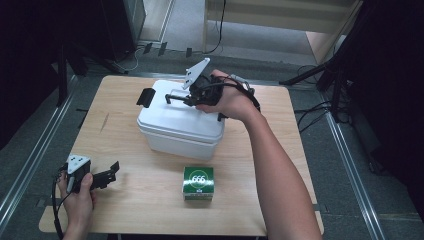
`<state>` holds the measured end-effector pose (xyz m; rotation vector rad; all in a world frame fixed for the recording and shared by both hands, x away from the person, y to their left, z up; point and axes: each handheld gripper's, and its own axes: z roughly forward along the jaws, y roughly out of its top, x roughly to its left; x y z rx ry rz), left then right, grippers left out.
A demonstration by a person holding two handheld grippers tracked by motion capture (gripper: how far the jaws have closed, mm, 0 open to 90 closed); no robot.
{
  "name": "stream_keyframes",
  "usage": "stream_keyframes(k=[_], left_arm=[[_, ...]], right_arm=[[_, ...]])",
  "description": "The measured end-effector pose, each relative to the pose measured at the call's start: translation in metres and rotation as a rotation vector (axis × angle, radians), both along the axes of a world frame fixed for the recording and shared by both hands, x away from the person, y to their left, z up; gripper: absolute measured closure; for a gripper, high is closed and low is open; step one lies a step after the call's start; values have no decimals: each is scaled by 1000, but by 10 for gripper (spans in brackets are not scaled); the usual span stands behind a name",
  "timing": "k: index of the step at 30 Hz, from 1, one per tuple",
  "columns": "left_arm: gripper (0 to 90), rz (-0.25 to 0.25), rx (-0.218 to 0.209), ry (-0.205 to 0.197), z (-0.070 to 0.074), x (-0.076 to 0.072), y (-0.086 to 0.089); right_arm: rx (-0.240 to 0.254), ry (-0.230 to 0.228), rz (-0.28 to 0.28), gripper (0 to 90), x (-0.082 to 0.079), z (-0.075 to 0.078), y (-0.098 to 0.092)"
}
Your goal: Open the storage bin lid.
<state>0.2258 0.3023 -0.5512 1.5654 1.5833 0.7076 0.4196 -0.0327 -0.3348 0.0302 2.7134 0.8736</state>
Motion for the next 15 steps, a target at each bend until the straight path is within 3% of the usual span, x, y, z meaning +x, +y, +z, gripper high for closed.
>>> stream_keyframes(k=[6,15], left_arm=[[1,-1,1,-1,0,0,-1],[1,-2,8,2,-1,0,-2]], right_arm=[[-4,-15,0,854,-9,8,-16],[-6,-27,-31,854,-23,10,-58]])
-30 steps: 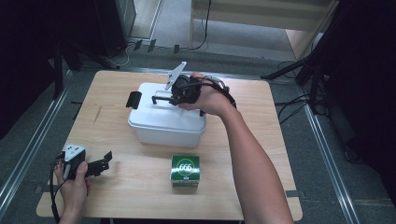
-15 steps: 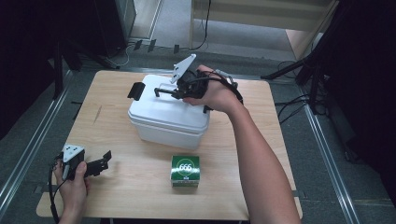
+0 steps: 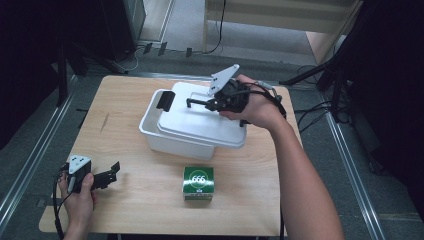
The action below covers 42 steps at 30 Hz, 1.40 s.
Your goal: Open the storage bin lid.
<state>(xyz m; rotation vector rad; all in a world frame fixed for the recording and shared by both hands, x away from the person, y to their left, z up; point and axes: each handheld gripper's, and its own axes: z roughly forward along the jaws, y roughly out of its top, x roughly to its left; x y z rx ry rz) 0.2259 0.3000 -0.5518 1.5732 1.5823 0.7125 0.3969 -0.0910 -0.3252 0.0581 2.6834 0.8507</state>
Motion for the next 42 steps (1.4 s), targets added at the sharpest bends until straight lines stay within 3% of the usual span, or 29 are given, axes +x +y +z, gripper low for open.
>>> stream_keyframes(k=[18,35,42], left_arm=[[1,-7,9,3,0,0,-1],[2,-7,-19,2,0,-1,1],[2,-6,-17,1,0,-1,1]], right_arm=[[-6,-18,-91,853,-37,-3,-92],[-9,-22,-157,854,-65,-10,-147],[-13,-6,-185,854,-79,-22,-172]])
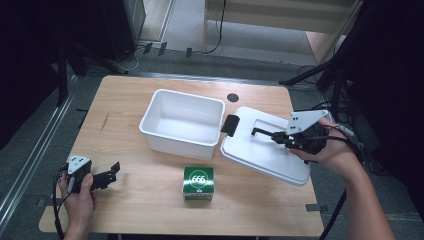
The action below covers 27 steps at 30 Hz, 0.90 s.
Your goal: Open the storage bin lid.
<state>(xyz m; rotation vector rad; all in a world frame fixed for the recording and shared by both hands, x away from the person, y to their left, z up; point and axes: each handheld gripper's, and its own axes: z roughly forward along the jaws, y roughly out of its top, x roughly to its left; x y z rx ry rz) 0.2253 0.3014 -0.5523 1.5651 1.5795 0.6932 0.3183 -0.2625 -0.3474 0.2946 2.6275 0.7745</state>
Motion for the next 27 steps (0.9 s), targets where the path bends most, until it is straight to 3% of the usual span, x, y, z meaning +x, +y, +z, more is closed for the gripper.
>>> stream_keyframes(k=[6,12,21,27], left_arm=[[2,0,-1,-4,0,-1,0],[2,0,-3,-3,0,-1,0],[2,1,-2,-8,0,-1,1],[2,1,-4,-9,0,-1,1]], right_arm=[[9,17,-23,854,-4,-14,-11],[18,48,-51,853,-6,-45,-22],[17,86,-75,853,-5,-89,-18],[5,91,-75,853,-3,-104,-14]])
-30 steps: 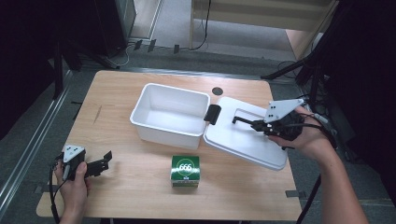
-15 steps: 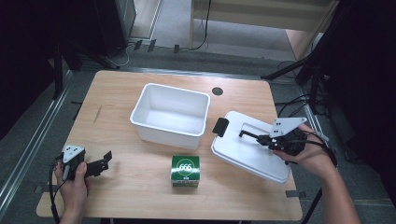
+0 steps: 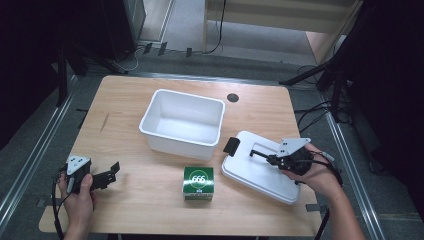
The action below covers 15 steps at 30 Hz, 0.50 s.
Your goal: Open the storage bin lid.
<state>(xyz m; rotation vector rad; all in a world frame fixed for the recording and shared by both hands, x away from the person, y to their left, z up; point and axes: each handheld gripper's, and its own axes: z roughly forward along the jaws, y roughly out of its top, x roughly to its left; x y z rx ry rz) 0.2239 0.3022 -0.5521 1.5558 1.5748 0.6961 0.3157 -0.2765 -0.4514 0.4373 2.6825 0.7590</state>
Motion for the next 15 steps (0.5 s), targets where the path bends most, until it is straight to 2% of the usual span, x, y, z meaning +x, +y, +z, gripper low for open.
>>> stream_keyframes(k=[9,15], left_arm=[[2,-3,3,2,0,0,0],[2,-3,3,2,0,0,0]], right_arm=[[-4,-1,-7,853,-2,-22,5],[1,5,-12,851,-3,-28,4]])
